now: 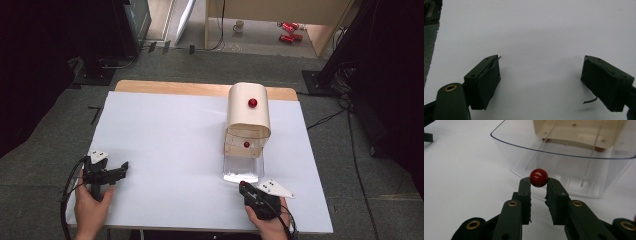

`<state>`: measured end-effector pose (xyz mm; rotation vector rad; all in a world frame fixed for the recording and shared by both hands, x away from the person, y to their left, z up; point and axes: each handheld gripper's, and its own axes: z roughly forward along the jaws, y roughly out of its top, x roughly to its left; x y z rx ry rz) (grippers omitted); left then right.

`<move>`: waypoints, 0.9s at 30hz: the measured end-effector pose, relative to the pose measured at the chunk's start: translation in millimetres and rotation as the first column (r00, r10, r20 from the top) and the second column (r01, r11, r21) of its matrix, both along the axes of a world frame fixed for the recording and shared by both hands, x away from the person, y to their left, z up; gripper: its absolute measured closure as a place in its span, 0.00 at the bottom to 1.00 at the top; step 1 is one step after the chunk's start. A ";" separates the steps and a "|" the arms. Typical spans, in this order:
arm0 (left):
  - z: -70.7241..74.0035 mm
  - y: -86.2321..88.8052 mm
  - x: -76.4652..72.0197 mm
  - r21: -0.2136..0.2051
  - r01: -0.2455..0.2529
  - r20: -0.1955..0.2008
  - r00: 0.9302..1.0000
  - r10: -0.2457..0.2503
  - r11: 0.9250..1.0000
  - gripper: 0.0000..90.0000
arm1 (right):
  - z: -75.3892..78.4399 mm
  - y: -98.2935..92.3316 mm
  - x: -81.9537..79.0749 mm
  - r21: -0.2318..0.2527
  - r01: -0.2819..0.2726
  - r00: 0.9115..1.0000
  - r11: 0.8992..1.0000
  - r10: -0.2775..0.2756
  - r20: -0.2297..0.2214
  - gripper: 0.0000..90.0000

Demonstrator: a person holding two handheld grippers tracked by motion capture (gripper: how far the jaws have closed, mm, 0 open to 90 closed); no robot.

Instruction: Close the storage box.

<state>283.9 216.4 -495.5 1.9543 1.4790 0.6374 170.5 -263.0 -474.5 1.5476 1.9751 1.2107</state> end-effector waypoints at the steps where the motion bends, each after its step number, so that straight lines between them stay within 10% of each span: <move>1: 0.0 0.0 0.0 0.000 0.000 0.000 1.000 0.000 1.000 0.17 | 0.9 -0.2 0.7 0.000 0.001 1.000 1.000 -0.001 -0.001 0.83; 27: 0.0 0.0 0.0 0.000 0.000 0.000 1.000 0.000 1.000 0.17 | 6.5 -1.0 56.2 -0.032 0.031 1.000 0.999 -0.031 -0.001 0.83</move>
